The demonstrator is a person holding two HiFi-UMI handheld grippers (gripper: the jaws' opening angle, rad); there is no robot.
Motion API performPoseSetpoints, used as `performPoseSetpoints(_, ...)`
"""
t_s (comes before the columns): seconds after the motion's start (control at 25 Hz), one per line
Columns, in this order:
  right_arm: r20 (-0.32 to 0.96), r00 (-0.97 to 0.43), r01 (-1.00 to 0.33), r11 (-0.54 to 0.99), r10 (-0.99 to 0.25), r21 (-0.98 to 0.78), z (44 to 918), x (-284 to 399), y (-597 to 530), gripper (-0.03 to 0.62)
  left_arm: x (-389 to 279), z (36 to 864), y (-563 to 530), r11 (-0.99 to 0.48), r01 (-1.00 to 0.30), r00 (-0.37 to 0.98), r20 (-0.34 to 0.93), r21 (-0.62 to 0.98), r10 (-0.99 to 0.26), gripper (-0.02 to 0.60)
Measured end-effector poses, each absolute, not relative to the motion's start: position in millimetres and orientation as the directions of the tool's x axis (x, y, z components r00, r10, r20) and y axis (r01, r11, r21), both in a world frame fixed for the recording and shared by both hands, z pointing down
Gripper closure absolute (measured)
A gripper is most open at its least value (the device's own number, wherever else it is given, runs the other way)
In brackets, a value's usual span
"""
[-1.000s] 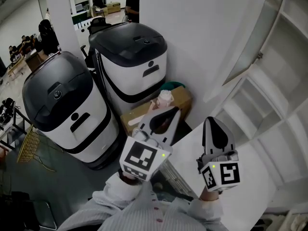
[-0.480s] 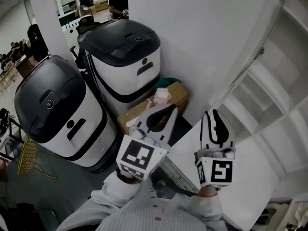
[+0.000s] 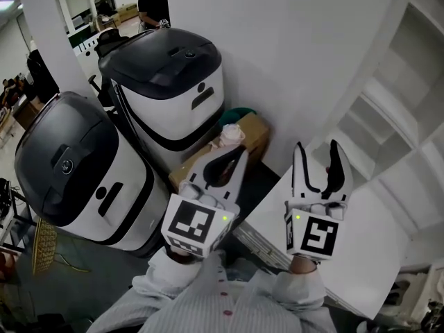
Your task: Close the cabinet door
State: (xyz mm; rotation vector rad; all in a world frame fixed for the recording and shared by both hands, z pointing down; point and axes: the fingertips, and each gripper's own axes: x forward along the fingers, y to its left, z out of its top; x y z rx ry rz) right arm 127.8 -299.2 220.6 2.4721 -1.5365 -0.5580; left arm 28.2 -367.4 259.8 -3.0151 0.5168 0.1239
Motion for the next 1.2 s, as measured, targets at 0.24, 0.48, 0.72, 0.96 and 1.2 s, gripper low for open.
performPoseSetpoints(0.24, -0.283, 0.435, -0.776, -0.515, -0.855, 0.364, 204, 131, -306, 0.362, 19, 269, -379, -0.944, -0.326, 0.943, -0.085, -0.052, -0.321, 0.571)
performPoseSetpoints(0.48, -0.326, 0.461, -0.736, -0.561, -0.825, 0.379, 187, 130, -312, 0.362, 13, 278, -388, -0.947, -0.318, 0.946, -0.078, -0.040, -0.314, 0.571)
performPoseSetpoints(0.72, -0.336, 0.464, -0.737, -0.568, -0.820, 0.367, 181, 130, -313, 0.362, 12, 278, -389, -0.951, -0.308, 0.950, -0.072, -0.037, -0.305, 0.571)
performPoseSetpoints(0.96, -0.352, 0.499, -0.706, -0.607, -0.792, 0.365, 180, 134, -308, 0.386, 11, 284, -392, -0.953, -0.302, 0.952, -0.061, -0.032, -0.299, 0.571)
performPoseSetpoints(1.2, -0.352, 0.514, -0.696, -0.621, -0.782, 0.362, 181, 134, -305, 0.402, 13, 285, -393, -0.957, -0.288, 0.956, -0.065, -0.025, -0.286, 0.571)
